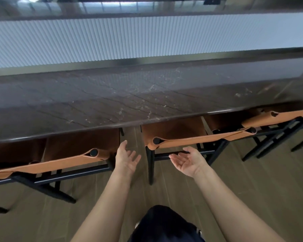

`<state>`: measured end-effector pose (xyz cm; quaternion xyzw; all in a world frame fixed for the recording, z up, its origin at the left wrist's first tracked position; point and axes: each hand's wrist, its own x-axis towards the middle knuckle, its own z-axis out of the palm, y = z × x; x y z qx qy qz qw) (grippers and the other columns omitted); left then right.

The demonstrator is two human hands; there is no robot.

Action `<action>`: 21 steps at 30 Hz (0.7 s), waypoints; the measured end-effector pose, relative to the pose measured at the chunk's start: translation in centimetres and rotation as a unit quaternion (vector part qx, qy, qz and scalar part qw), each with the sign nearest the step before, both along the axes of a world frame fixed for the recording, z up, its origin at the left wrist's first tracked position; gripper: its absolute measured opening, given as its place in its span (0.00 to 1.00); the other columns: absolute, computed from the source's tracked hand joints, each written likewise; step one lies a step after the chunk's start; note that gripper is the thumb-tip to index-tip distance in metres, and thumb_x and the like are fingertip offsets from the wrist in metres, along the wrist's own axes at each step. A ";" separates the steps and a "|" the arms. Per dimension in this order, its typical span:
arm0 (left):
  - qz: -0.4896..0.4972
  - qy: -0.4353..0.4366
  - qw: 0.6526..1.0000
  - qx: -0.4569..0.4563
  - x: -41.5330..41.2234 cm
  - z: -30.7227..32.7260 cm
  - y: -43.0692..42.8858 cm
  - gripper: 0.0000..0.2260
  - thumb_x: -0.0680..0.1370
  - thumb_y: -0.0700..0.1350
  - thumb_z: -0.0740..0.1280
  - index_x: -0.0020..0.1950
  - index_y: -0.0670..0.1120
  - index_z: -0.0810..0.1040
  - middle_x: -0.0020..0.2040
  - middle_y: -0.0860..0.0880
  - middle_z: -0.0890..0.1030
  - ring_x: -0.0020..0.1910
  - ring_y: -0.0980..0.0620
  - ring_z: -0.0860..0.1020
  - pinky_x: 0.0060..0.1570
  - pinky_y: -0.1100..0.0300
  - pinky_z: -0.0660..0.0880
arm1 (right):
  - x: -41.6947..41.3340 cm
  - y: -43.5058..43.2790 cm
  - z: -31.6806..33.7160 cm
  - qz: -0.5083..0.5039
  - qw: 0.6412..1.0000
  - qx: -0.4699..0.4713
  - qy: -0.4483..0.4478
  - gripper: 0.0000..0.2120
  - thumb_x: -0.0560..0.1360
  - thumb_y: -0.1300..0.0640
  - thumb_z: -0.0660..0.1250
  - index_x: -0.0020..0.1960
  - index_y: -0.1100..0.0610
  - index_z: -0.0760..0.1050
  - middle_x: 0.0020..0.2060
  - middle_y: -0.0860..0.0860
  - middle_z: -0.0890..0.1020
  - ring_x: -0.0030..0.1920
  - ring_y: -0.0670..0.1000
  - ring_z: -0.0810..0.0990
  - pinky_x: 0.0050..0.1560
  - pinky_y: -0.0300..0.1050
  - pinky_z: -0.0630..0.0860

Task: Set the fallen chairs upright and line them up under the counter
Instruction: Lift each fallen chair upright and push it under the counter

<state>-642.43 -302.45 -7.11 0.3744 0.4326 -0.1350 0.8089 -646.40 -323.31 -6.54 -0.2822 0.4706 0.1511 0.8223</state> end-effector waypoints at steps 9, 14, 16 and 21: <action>-0.147 -0.005 0.989 -0.017 0.3 0.5 -4.5 0.30 0.79 0.50 0.66 0.77 0.40 0.59 0.74 0.39 0.65 0.72 0.42 0.67 0.67 0.45 0.68 | -0.8 -5.1 -1.5 -0.091 0.996 -0.002 -0.001 0.23 0.78 0.58 0.66 0.69 0.65 0.64 0.57 0.68 0.77 0.52 0.64 0.80 0.41 0.55 0.78; -0.135 0.018 0.990 -0.031 1.2 0.0 -7.8 0.25 0.79 0.50 0.66 0.71 0.39 0.66 0.69 0.36 0.70 0.69 0.39 0.69 0.68 0.45 0.68 | 1.2 -10.1 -1.7 -0.121 0.993 -0.010 -0.008 0.29 0.77 0.57 0.69 0.73 0.63 0.60 0.64 0.67 0.73 0.58 0.64 0.78 0.44 0.54 0.78; -0.088 0.033 0.995 -0.024 2.0 -0.2 -9.5 0.22 0.79 0.49 0.67 0.68 0.40 0.69 0.65 0.36 0.72 0.64 0.40 0.72 0.67 0.46 0.68 | 2.1 -11.9 -1.7 -0.128 0.992 -0.011 -0.001 0.30 0.77 0.57 0.69 0.73 0.62 0.59 0.66 0.66 0.71 0.60 0.64 0.77 0.49 0.55 0.78; 0.041 0.060 0.997 0.014 3.1 -1.0 -14.7 0.18 0.79 0.44 0.67 0.67 0.42 0.71 0.56 0.42 0.76 0.53 0.46 0.76 0.63 0.47 0.72 | 4.9 -17.2 -1.9 -0.085 0.996 -0.037 0.010 0.17 0.76 0.61 0.70 0.60 0.64 0.67 0.63 0.64 0.71 0.56 0.62 0.77 0.59 0.57 0.75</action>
